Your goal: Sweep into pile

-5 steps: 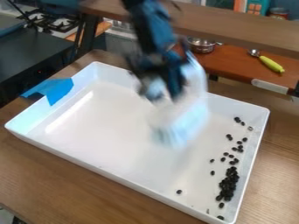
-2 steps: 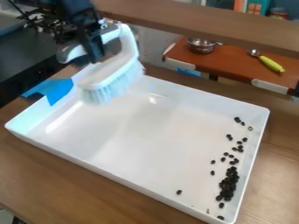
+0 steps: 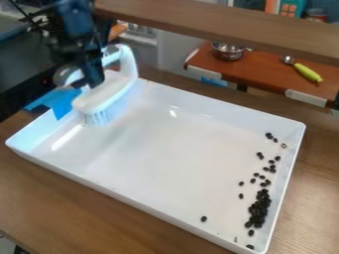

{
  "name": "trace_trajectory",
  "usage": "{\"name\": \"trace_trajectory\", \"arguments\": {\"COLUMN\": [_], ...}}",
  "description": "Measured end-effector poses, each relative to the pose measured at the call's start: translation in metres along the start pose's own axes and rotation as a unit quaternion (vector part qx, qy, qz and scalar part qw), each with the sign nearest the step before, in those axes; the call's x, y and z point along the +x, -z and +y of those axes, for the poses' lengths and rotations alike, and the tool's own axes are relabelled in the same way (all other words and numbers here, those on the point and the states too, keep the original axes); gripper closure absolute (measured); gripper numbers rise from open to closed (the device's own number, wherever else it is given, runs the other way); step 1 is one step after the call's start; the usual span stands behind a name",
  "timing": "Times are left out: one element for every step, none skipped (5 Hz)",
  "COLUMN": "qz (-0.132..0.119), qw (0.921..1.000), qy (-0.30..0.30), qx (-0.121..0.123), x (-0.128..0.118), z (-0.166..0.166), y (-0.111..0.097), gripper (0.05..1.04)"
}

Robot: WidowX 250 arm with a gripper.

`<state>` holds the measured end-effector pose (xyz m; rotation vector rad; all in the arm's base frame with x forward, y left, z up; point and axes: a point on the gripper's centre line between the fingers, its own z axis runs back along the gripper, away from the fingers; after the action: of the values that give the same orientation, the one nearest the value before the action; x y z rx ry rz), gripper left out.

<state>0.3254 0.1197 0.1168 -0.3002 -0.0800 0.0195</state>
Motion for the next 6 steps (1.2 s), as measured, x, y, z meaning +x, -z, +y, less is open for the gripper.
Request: {"name": "trace_trajectory", "arguments": {"qz": [-0.005,-0.006,-0.013,0.003,0.014,0.016], "qw": [0.9997,0.9993,0.9979,0.9938,0.9919,0.9947], "qy": [0.0,-0.008,-0.025,-0.055,-0.067,-0.061], "qx": [0.022,0.035,0.059,0.097,0.107,0.082], "x": [0.0,-0.001,-0.007,-0.011,-0.015,-0.011], "z": [0.01,0.026,0.045,0.06,0.062,0.056], "y": [0.008,0.015,0.013,0.02,0.018,0.002], "gripper": [0.59,0.59,0.59,0.523,0.214,0.074]}}
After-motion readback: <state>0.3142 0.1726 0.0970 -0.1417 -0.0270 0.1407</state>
